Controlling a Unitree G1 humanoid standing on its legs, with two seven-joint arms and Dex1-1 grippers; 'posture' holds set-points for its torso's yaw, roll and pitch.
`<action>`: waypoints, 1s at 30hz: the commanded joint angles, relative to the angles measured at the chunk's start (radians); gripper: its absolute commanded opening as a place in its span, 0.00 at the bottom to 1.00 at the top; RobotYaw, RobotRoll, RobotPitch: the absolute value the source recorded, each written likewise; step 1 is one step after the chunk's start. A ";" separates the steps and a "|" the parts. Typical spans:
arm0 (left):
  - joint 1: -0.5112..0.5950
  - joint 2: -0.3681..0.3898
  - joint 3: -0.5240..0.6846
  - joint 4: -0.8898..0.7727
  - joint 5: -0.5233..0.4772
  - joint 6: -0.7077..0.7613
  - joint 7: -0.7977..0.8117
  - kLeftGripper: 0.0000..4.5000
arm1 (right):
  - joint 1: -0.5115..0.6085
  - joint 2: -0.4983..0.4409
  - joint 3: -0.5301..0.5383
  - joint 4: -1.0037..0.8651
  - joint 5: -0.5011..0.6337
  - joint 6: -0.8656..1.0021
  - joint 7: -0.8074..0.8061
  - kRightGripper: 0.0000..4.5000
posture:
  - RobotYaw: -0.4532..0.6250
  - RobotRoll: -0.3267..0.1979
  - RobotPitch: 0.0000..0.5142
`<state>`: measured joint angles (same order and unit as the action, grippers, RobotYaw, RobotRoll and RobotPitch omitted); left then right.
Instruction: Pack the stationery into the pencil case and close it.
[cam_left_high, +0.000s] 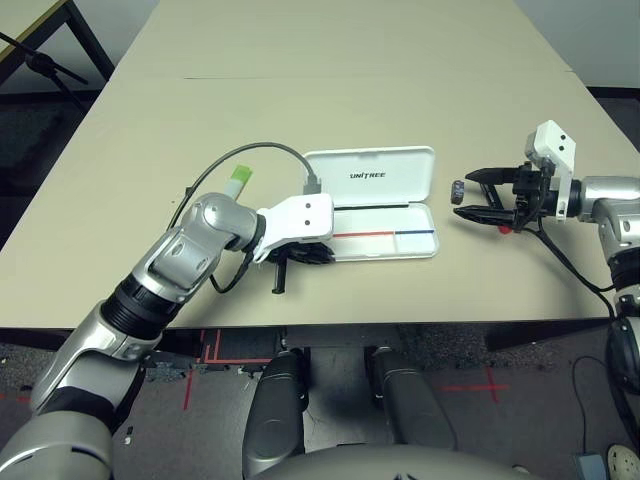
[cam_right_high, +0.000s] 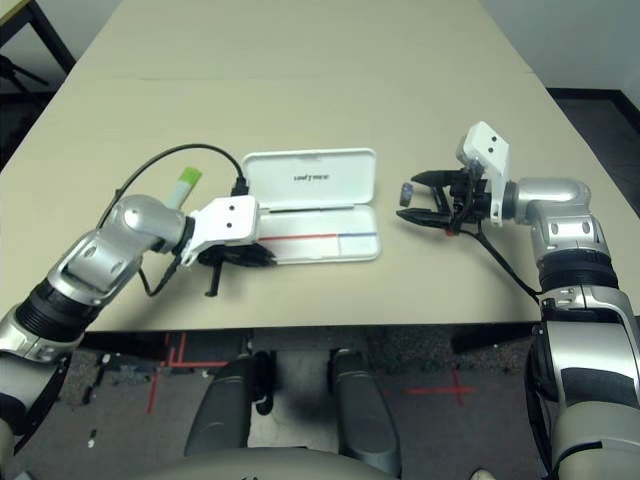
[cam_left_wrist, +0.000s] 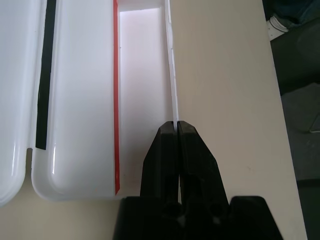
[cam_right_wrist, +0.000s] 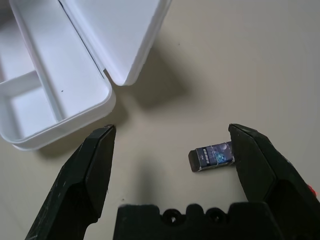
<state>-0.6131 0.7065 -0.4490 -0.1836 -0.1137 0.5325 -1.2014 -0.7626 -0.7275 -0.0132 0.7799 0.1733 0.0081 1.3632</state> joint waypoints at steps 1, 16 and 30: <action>0.015 0.008 0.004 -0.015 0.000 0.000 -0.008 0.01 | -0.005 0.004 0.009 0.018 -0.013 -0.016 0.003 1.00 | 0.43 0.62 0.32; 0.044 0.023 -0.002 -0.038 -0.008 0.048 -0.030 0.01 | -0.013 0.010 0.008 0.035 -0.026 -0.036 -0.002 1.00 | 0.43 0.62 0.32; 0.053 0.025 0.027 -0.077 -0.022 0.061 -0.010 0.93 | -0.037 0.023 0.013 0.073 -0.038 -0.063 -0.009 1.00 | 0.44 0.62 0.28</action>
<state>-0.5742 0.7232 -0.4363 -0.2301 -0.1218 0.5823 -1.2168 -0.7864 -0.7041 -0.0107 0.8345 0.1519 -0.0431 1.3559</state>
